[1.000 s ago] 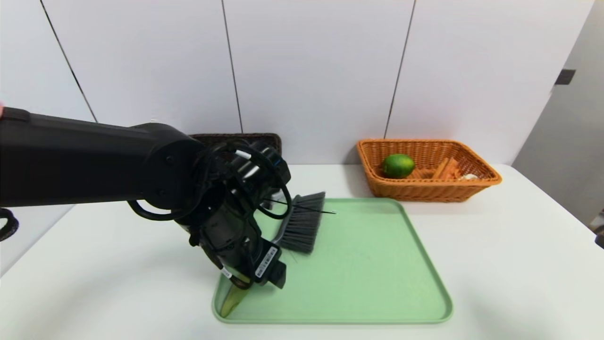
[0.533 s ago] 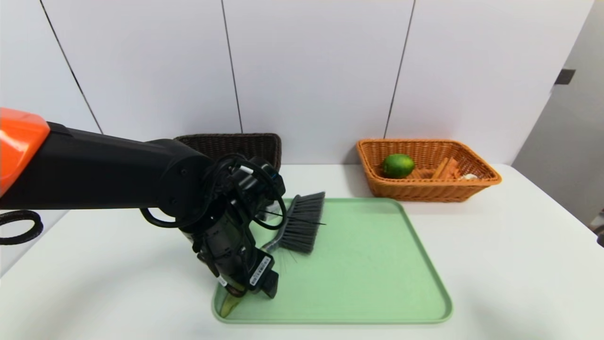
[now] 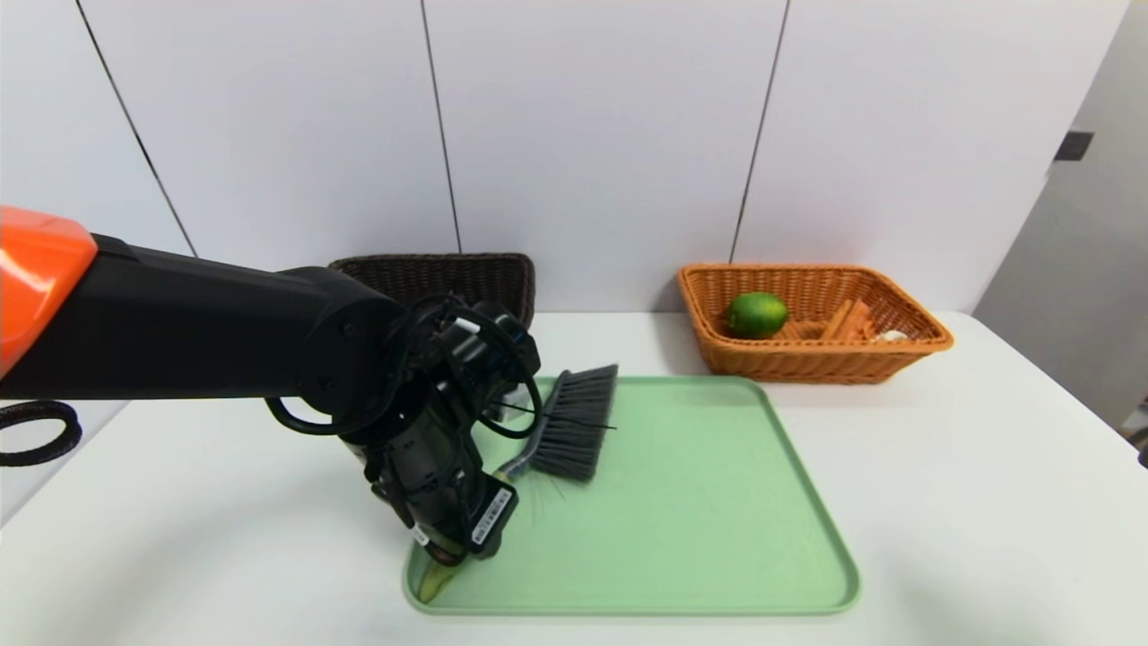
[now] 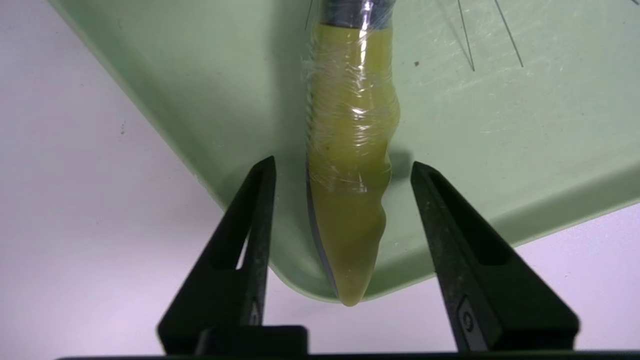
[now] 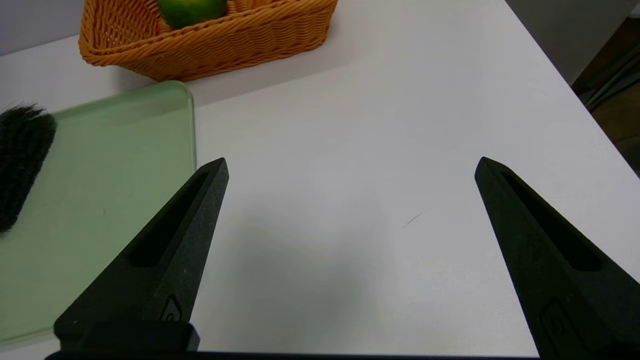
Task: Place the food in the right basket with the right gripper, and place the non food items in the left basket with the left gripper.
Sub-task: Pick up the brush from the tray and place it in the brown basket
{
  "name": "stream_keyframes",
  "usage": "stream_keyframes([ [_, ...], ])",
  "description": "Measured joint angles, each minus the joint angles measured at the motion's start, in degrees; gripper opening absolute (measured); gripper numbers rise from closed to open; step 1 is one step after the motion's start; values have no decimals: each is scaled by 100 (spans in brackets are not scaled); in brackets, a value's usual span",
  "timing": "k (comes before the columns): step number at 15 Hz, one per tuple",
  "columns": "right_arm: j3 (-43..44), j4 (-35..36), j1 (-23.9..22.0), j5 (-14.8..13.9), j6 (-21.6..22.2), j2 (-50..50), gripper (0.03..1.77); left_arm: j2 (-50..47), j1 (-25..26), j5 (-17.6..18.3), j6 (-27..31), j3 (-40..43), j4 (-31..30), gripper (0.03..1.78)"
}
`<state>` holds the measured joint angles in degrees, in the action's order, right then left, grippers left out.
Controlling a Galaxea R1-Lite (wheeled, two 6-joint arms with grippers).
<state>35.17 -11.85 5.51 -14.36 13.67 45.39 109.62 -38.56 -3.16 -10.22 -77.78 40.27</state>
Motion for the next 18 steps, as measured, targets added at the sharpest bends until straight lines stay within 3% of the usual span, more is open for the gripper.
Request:
stream_keyframes([
  [2,0,0,0,1,-5,-21,170,13,11,13,-4,0,-5,71],
  [3,0,0,0,1,-5,-32,170,28,9,32,-6,10,-9,42],
  [18,0,0,0,-10,0,-68,170,-684,-24,74,0,-339,133,42],
])
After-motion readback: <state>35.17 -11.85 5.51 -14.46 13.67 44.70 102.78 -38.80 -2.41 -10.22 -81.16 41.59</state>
